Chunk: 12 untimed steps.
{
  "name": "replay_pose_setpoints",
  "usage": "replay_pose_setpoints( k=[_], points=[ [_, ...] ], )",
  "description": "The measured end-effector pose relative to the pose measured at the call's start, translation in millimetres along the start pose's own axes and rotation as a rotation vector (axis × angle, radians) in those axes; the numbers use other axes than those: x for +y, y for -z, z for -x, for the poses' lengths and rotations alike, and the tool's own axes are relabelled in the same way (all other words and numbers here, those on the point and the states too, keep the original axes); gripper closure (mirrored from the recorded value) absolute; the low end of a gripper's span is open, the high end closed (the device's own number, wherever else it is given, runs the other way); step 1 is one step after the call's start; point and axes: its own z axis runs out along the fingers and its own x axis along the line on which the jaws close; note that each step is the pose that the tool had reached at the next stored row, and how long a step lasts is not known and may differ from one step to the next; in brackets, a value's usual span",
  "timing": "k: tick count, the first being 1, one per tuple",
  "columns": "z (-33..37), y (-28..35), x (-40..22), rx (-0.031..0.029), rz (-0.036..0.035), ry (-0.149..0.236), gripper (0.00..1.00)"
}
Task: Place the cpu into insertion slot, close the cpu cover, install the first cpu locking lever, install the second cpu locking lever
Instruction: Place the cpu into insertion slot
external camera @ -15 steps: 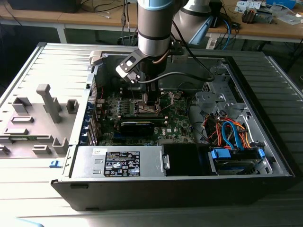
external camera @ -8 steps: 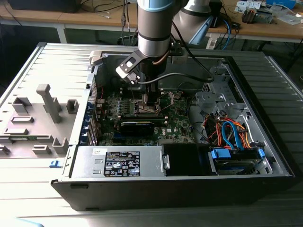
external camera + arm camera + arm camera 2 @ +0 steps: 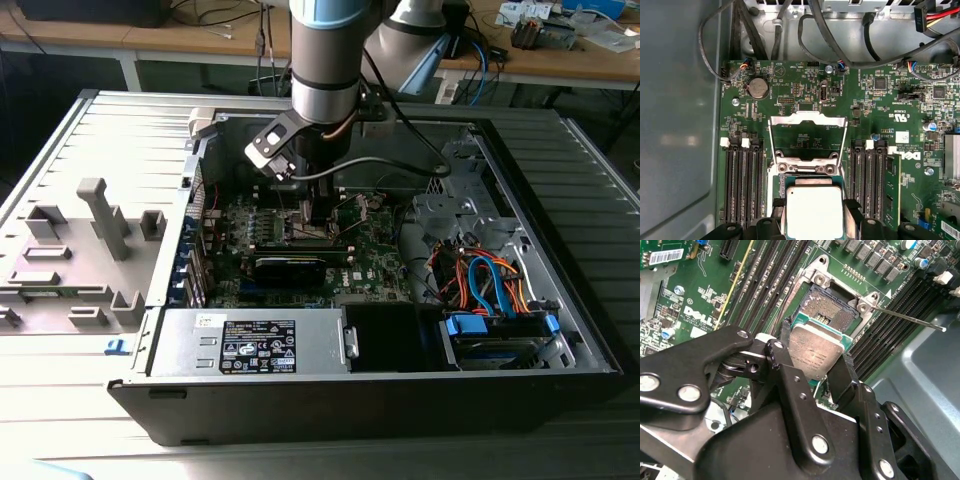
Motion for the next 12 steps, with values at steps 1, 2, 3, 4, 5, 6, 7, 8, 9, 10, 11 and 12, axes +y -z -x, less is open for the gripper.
replay_pose_setpoints(
  k=[1,2,3,4,5,6,7,8,9,10,11,12],
  points=[
    [0.0,-0.6,-0.1,0.0000,0.0000,0.000,0.45],
    [-0.3,-1.3,-0.2,-0.0010,-0.0001,0.000,0.45],
    [-0.5,-2.0,-0.2,-0.0017,-0.0001,0.000,0.45],
    [-0.7,-2.9,-0.2,-0.0023,0.0000,0.000,0.45],
    [-1.7,-4.1,-0.4,-0.0070,-0.0003,0.000,0.45],
    [-3.3,-5.5,-0.9,-0.0102,-0.0002,0.000,0.45],
    [-4.3,-6.7,-1.8,-0.0129,-0.0004,0.000,0.45],
    [-4.5,-7.5,-3.1,-0.0140,-0.0004,0.000,0.45],
    [-4.7,-8.4,-4.2,-0.0147,-0.0005,0.000,0.45],
    [-4.7,-9.0,-4.6,-0.0147,-0.0005,0.000,0.45],
    [-4.7,-9.9,-4.8,-0.0149,-0.0005,0.000,0.45],
    [-4.7,-11.1,-4.8,-0.0147,-0.0004,0.000,0.45]
  ],
)
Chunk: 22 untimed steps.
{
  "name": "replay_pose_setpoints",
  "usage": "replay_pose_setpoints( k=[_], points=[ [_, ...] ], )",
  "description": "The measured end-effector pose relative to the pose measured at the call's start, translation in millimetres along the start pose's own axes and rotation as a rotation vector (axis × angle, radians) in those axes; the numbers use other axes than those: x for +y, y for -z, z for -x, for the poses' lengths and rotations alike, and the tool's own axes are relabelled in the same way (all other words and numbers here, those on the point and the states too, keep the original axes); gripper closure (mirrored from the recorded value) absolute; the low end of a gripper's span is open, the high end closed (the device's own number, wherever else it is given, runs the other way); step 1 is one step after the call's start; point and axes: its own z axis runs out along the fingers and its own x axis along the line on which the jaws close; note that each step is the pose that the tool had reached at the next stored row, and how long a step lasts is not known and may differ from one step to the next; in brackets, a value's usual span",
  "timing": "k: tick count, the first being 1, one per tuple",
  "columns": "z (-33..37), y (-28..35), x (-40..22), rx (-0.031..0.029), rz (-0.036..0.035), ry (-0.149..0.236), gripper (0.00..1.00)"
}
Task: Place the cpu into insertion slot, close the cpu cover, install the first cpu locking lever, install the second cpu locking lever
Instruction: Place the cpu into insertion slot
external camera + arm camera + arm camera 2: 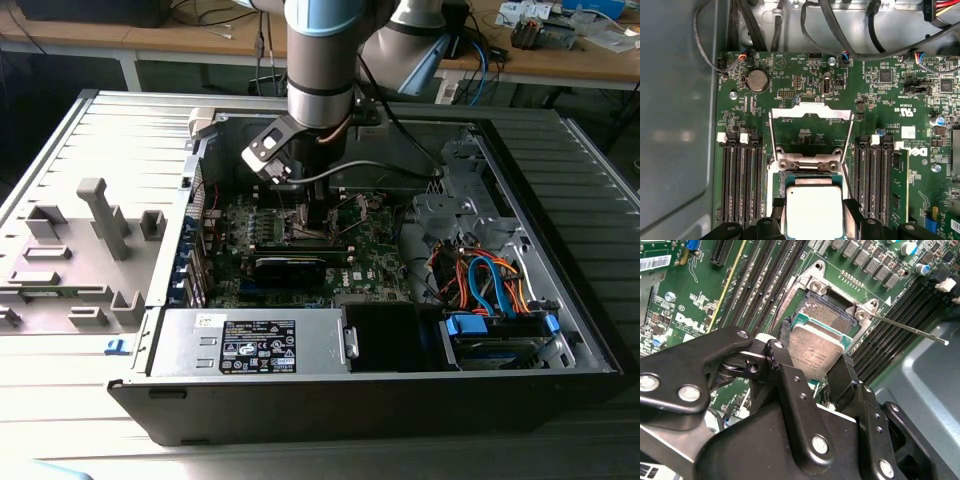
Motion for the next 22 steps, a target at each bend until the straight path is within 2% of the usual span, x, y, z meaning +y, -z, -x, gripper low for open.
replay_pose_setpoints(
  k=[9,15,22],
  points=[
    [-1.0,-8.6,-2.9,-0.0002,0.0000,-0.004,0.45],
    [-2.0,-13.5,-3.7,-0.0007,0.0001,-0.035,0.45],
    [-2.0,-20.3,-4.7,-0.0008,0.0001,-0.035,0.45]
  ],
)
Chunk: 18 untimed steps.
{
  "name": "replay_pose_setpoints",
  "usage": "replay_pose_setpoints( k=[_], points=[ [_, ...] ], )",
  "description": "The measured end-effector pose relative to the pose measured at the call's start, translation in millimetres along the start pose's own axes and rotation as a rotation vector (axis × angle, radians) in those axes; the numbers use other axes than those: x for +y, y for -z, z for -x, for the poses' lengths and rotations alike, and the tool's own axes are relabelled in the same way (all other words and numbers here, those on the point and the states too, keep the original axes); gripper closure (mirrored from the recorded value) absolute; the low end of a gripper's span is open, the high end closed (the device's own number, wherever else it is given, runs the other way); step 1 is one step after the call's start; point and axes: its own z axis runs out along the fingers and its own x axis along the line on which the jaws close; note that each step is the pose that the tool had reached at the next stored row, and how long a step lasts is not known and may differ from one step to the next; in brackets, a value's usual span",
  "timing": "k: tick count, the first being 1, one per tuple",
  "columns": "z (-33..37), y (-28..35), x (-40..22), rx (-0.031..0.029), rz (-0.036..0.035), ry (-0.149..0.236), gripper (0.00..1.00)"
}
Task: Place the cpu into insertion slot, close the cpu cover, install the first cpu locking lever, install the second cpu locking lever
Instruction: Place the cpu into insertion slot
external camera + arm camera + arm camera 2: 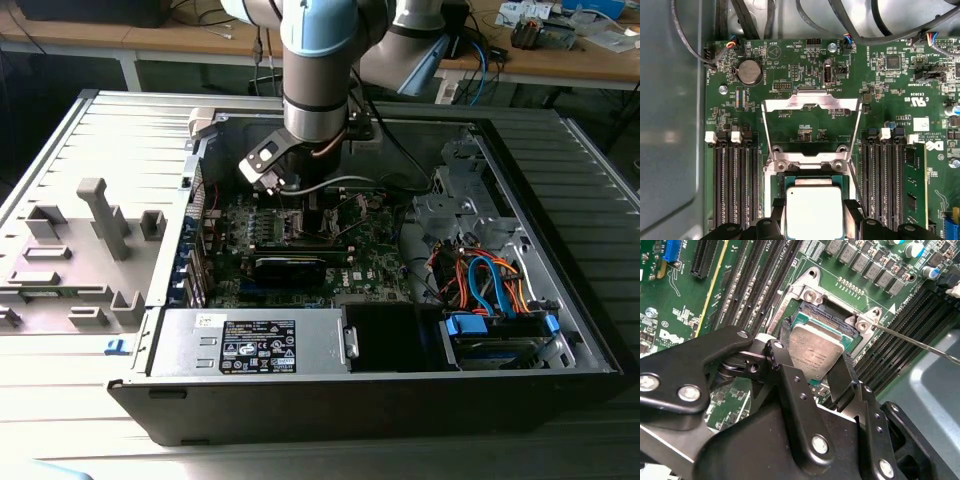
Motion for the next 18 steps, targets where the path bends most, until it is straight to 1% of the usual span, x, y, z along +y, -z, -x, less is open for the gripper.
replay_pose_setpoints(
  k=[2,5,9,18],
  points=[
    [-0.1,-2.2,-0.8,0.0000,0.0000,0.000,0.45],
    [-0.8,-3.3,-1.1,0.0000,0.0000,0.000,0.45],
    [-3.4,-3.7,-1.1,0.0000,0.0000,0.000,0.45],
    [-3.5,-5.6,-1.5,-0.0004,0.0000,0.000,0.45]
  ],
)
